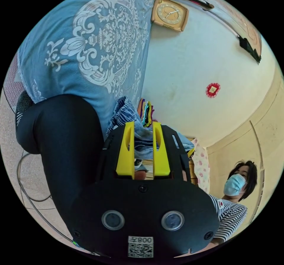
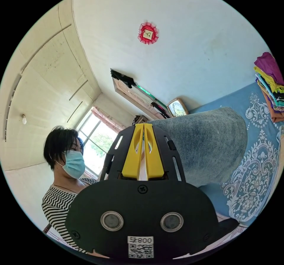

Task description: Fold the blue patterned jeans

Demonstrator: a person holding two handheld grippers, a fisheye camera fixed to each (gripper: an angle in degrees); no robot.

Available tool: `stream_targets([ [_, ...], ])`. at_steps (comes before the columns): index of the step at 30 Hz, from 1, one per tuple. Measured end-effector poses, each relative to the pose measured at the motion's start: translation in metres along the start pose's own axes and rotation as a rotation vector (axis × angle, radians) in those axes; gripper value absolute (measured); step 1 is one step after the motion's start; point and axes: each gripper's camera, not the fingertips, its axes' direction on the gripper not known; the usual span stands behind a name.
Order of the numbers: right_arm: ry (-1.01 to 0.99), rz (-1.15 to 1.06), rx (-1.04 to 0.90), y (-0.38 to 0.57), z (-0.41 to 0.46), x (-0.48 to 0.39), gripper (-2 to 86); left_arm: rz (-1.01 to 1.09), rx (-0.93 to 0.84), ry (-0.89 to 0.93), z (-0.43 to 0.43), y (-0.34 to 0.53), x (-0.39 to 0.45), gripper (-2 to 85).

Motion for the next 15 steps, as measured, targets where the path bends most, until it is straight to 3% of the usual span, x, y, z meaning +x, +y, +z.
stream_targets([
  [15,0.013,0.058,0.037,0.037,-0.028,0.021,-0.1,-0.046,-0.102,-0.161,-0.003,0.080,-0.016,8.2],
])
